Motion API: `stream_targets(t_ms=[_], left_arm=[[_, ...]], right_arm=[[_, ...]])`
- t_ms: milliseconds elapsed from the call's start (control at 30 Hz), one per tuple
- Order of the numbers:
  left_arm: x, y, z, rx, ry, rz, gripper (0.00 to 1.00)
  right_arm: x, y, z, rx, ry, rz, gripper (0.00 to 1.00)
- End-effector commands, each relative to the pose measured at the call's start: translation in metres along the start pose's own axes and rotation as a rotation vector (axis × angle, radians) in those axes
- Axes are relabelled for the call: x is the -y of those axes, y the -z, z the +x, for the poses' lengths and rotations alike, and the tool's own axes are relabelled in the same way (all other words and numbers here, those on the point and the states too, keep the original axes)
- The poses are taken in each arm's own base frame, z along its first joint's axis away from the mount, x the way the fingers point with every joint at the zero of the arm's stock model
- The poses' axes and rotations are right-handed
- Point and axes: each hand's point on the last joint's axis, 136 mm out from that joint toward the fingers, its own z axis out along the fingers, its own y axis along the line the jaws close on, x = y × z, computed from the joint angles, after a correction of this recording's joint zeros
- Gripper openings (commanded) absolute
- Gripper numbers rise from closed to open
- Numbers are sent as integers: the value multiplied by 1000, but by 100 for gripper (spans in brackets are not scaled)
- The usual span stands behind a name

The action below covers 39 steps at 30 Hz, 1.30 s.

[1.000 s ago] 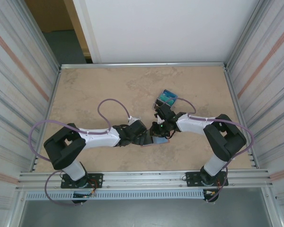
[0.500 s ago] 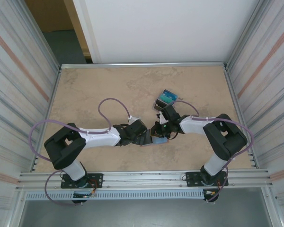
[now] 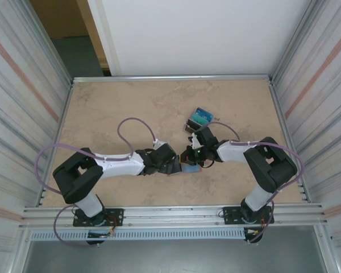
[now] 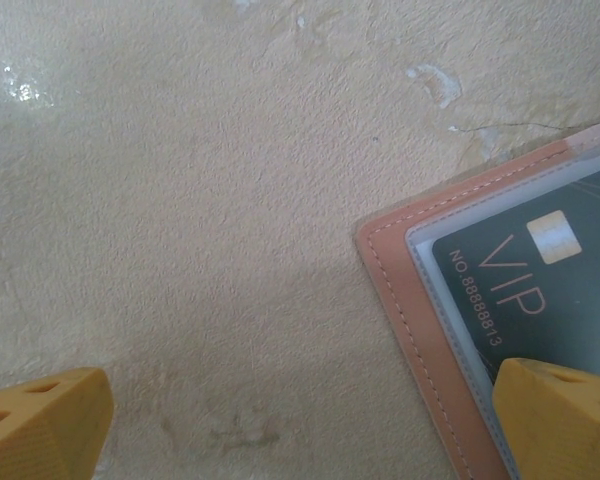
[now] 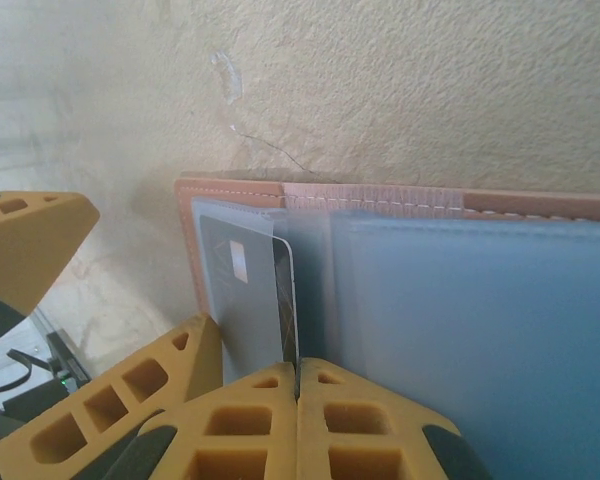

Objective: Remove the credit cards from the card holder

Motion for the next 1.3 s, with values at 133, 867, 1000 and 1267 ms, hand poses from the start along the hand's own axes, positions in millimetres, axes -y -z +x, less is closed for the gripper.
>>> stream_targets(t_ms=[133,867,1000,1267], left_arm=[[-11,-1,5,-32,-44,-60,99],[-20,-8,9,-39,-53,-110,99],[-21,-9,9,-42,-55,-112,99],[-19,-4,-1,-18,-71,-108,99]], right_arm=[[20,3,2,4,-4,62,0],[29,22,-14,55,46,187,0],[31,28,-16,59,59,214,0],[30,33,-18,55,85,245,0]])
